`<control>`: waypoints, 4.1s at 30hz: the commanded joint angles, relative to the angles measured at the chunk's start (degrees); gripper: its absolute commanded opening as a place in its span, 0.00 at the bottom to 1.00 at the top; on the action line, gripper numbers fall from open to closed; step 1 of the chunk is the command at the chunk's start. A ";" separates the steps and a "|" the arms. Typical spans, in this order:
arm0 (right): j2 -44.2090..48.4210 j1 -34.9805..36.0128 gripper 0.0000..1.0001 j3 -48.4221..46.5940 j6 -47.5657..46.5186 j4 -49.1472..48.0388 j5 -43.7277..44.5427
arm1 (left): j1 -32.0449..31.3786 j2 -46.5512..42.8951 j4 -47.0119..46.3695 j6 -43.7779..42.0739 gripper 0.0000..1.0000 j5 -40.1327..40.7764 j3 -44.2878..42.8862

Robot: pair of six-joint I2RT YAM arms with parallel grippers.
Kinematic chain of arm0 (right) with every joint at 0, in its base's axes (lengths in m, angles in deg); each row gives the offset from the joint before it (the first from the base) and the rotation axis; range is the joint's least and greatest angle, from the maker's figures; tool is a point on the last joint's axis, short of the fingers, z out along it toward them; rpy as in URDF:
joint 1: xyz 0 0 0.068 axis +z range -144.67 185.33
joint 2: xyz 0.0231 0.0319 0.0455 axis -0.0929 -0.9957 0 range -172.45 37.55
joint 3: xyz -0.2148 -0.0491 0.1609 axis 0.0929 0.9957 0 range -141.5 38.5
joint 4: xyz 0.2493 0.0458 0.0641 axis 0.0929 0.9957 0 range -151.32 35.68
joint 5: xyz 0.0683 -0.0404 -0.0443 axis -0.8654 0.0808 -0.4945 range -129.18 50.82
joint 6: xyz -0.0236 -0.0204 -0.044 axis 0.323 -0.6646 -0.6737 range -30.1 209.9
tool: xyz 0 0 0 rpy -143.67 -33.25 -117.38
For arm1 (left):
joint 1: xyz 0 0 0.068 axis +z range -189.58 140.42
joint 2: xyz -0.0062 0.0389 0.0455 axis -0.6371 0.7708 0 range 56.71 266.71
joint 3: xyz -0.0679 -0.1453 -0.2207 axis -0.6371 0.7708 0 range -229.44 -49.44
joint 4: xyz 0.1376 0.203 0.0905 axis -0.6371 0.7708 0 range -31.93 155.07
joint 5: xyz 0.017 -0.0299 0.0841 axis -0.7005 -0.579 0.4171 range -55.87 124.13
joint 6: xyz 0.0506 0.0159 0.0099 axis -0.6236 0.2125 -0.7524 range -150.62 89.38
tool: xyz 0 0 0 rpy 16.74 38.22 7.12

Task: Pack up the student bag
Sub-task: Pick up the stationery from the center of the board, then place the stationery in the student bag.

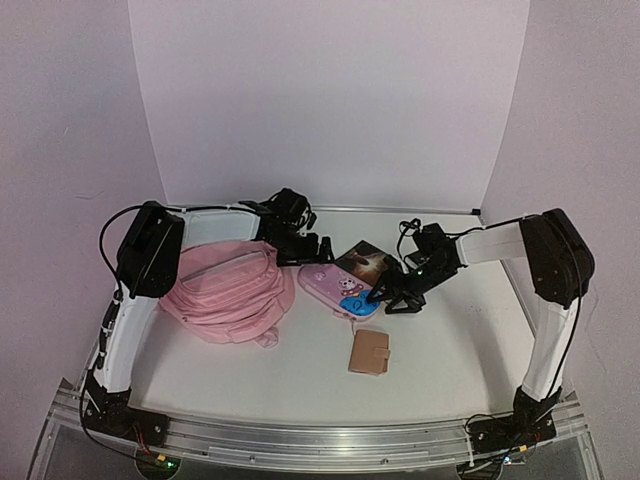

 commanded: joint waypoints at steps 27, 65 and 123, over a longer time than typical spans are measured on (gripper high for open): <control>7.94 -2.85 0.00 -2.50 7.03 -12.29 -12.20 | -0.72 -19.97 11.77 -4.71 1.00 4.55 7.78; 13.96 1.25 0.00 5.59 8.54 -11.44 -16.86 | -15.64 -34.89 50.45 -1.38 0.48 34.09 31.89; -22.11 16.15 0.00 -23.54 66.12 -64.51 -2.42 | -15.82 -40.08 38.22 -1.42 0.00 40.28 12.18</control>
